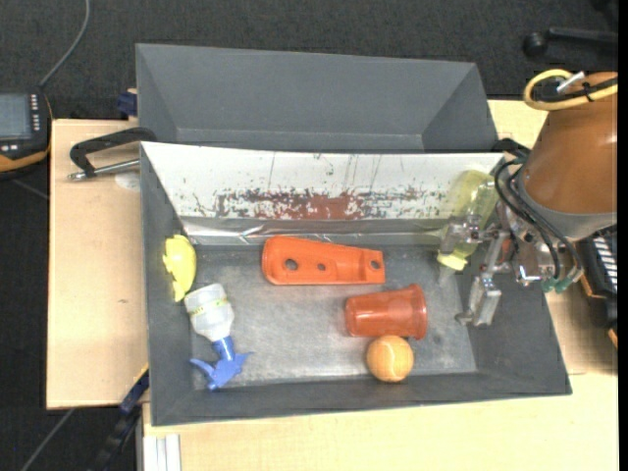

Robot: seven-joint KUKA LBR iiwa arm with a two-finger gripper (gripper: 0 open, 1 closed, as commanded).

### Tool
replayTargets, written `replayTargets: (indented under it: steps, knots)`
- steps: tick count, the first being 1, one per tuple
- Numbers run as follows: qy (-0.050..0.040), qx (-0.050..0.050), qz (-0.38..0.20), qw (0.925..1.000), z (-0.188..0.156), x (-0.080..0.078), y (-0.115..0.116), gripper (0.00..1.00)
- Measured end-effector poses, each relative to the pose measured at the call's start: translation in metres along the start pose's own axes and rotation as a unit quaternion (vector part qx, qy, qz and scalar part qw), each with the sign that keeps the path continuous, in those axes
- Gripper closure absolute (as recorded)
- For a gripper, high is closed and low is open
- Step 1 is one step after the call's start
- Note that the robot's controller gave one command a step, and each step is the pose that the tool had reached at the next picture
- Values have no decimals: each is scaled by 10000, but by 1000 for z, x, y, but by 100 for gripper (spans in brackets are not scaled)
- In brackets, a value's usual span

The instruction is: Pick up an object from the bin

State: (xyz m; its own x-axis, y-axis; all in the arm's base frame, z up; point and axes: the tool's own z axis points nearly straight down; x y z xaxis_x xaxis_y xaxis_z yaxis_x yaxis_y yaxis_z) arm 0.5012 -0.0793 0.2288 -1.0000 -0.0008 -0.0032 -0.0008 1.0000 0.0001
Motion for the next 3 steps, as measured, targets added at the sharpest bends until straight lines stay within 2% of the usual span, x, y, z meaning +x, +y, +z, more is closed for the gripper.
replayTargets:
  steps: [1, 2, 3]
  knots:
    - [0, 0, 0, 10000, 0, 0, 0, 0]
    - [-44, 13, -476, 9989, 30, -18, 14, 0]
    - [-14, -2, -1563, 9877, 80, -17, 27, 0]
